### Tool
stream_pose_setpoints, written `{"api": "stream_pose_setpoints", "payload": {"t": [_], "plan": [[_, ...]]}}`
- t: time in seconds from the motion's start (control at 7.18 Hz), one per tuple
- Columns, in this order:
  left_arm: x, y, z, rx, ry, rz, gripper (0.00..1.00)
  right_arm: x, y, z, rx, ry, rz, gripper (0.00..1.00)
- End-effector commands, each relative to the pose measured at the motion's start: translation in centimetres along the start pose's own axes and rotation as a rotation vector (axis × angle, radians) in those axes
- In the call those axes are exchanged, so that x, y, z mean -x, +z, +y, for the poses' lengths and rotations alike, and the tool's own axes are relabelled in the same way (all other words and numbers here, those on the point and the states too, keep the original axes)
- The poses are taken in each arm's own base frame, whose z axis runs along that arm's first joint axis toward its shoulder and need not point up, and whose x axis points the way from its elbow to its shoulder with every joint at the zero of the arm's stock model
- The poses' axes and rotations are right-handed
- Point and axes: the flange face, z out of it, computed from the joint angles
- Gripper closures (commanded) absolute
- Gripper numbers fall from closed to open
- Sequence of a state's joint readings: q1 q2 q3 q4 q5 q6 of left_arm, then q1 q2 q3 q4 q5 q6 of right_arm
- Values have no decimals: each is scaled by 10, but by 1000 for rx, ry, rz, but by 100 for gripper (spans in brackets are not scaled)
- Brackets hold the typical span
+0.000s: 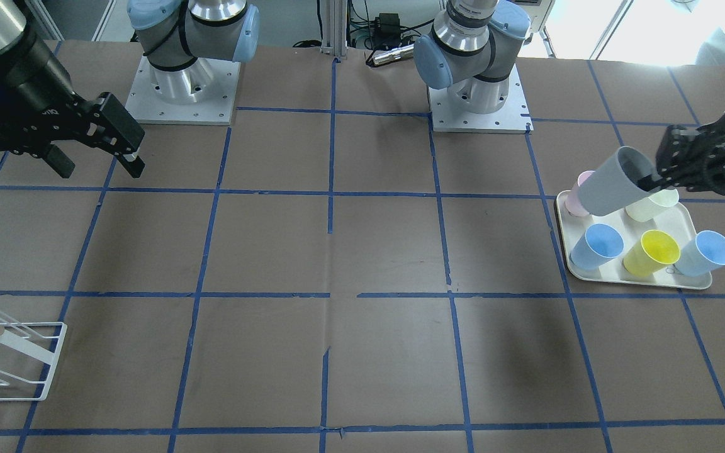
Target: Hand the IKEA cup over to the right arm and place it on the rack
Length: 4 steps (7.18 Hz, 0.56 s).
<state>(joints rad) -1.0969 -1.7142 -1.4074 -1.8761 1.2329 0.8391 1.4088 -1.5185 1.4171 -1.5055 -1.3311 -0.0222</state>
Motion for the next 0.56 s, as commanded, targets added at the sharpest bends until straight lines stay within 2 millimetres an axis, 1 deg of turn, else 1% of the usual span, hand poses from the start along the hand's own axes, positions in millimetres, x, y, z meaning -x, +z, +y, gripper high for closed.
{"api": "stream_pose_setpoints", "payload": {"t": [0.0,0.14,0.28,0.42], "plan": [[-58,76,-24,-101,-23,326,100,-51,-11,-10,21,104,-246,0],[-79,110,-28,-182,-87,537,100,-70,-12,-9,49,145,-386,0],[-105,135,-34,-290,-204,780,100,-90,-14,-11,50,188,-473,0],[-132,162,-36,-295,-222,875,100,-96,-12,-11,68,218,-554,0]]}}
